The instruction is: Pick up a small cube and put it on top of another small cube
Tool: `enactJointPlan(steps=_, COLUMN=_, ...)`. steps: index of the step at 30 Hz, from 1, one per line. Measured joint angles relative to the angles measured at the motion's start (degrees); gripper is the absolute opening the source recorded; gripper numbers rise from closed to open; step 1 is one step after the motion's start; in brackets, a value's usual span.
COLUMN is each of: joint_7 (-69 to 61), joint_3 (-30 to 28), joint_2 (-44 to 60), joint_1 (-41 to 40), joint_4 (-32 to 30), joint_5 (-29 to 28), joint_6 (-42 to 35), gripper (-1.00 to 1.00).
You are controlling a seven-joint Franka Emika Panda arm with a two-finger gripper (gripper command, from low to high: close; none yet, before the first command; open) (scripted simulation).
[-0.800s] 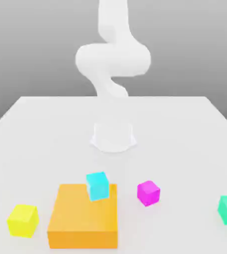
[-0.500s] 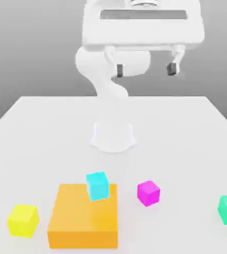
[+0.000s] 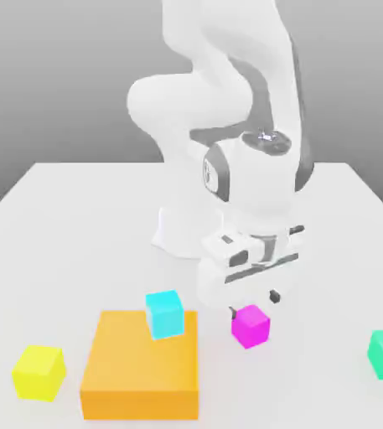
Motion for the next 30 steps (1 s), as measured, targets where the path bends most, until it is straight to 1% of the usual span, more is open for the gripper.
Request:
enactJointPlan(steps=1, joint_7=0.14, joint_3=-0.68, joint_2=2.08, joint_1=0.67, joint_4=0.36, joint_5=-0.14, joint_6=1.7, gripper=0.0)
enactJointPlan(steps=2, joint_7=0.21, joint_3=-1.17, joint_2=4.13, joint_1=1.17, joint_4=0.72, joint_5=-0.17, joint_6=3.38, gripper=-1.0)
enactJointPlan(steps=8, joint_7=0.44, joint_3=-1.49, joint_2=5.16, joint_1=1.48, joint_4=0.91, joint_5=-0.4, joint_6=4.2, gripper=-1.0)
enactJointPlan(steps=10, joint_7=0.38, joint_3=-1.09, joint_2=3.35, joint_1=1.04, joint_4=0.58, joint_5=-0.4, joint_6=2.72, gripper=-1.0)
enactJointPlan(steps=14, joint_7=-0.98, joint_3=0.36, joint_2=-4.2, joint_1=0.06, joint_4=-0.81, joint_5=1.41, joint_6=-3.43, gripper=-1.0)
enactJointPlan(steps=17, joint_7=-1.81, joint_3=0.27, joint_2=-10.37, joint_1=0.59, joint_4=-1.93, joint_5=2.64, joint_6=-8.49, gripper=-1.0)
enactJointPlan(steps=20, joint_7=-3.71, joint_3=-2.32, joint_2=-15.98, joint_1=-2.37, joint_4=-0.66, joint_5=2.46, joint_6=-15.37, gripper=-1.0)
enactJointPlan(steps=27, joint_7=-7.16, joint_3=-9.79, joint_2=-28.69, joint_1=-11.97, joint_4=4.05, joint_5=-1.58, joint_6=-32.71, gripper=-1.0)
enactJointPlan(steps=28, joint_7=-7.52, joint_3=-10.45, joint_2=-29.02, joint_1=-12.85, joint_4=4.34, joint_5=-1.88, joint_6=-33.33, gripper=-1.0)
enactJointPlan(steps=30, joint_7=-8.04, joint_3=-11.1, joint_2=-26.69, joint_1=-13.34, joint_4=4.14, joint_5=-1.78, joint_6=-30.79, gripper=-1.0)
